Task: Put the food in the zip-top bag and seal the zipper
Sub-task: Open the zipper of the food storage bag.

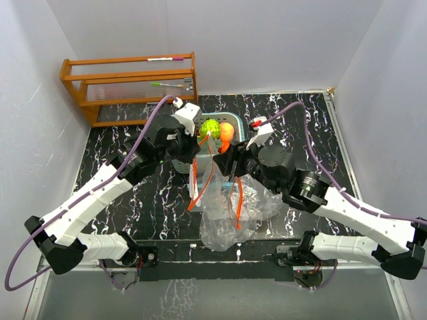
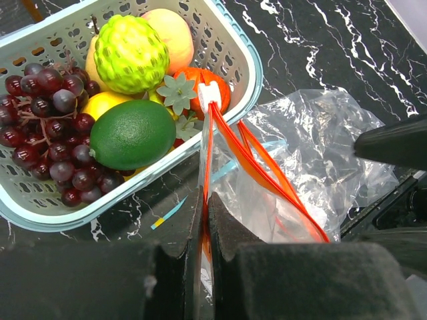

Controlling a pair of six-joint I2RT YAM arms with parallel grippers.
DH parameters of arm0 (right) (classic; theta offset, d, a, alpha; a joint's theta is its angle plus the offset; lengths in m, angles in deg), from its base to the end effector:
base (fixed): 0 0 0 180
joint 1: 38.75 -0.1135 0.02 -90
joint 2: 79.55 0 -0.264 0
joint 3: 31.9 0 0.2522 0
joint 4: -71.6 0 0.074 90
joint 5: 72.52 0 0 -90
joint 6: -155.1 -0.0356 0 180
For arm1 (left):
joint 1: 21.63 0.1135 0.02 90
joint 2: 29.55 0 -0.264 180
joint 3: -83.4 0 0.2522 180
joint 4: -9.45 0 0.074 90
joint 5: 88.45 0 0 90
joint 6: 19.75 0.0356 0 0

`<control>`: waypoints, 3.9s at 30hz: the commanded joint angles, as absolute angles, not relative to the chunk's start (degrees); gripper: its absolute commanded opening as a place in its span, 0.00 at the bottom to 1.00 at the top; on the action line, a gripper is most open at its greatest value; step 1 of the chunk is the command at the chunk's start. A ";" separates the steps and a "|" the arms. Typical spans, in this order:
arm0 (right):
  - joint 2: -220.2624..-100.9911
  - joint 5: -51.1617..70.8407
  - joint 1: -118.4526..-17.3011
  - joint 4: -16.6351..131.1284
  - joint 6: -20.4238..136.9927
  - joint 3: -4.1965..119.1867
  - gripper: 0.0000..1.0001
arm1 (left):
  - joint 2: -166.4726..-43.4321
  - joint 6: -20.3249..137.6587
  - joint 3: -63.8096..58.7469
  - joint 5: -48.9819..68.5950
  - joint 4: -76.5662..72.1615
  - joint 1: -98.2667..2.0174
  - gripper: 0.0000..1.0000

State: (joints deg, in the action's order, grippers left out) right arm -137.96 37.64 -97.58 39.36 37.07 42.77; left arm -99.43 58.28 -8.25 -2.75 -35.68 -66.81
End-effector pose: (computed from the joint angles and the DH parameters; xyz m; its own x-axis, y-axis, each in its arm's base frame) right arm 0.1280 0.1880 0.3794 -0.4226 0.1536 -0.8932 -0.4907 0.7898 0.3680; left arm 0.1879 -0.1853 0.4115 -0.4101 0.1192 -0.9042 0.5865 0.7937 -0.1613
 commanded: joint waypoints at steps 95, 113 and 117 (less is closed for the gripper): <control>-141.53 52.54 -98.52 38.85 41.07 48.36 0.08 | -98.23 28.31 -9.16 1.81 -45.44 -66.71 0.00; -145.59 53.78 -98.52 29.64 35.42 49.64 0.08 | -89.58 45.47 -18.59 -26.34 -56.27 -66.72 0.00; -144.25 42.02 -98.52 37.22 39.20 47.99 0.24 | -89.49 47.22 -18.61 -24.97 -55.21 -66.71 0.00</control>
State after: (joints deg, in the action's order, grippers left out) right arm -146.07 49.01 -99.37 32.96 35.47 48.49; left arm -91.24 43.26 -17.28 -19.30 -54.26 -67.34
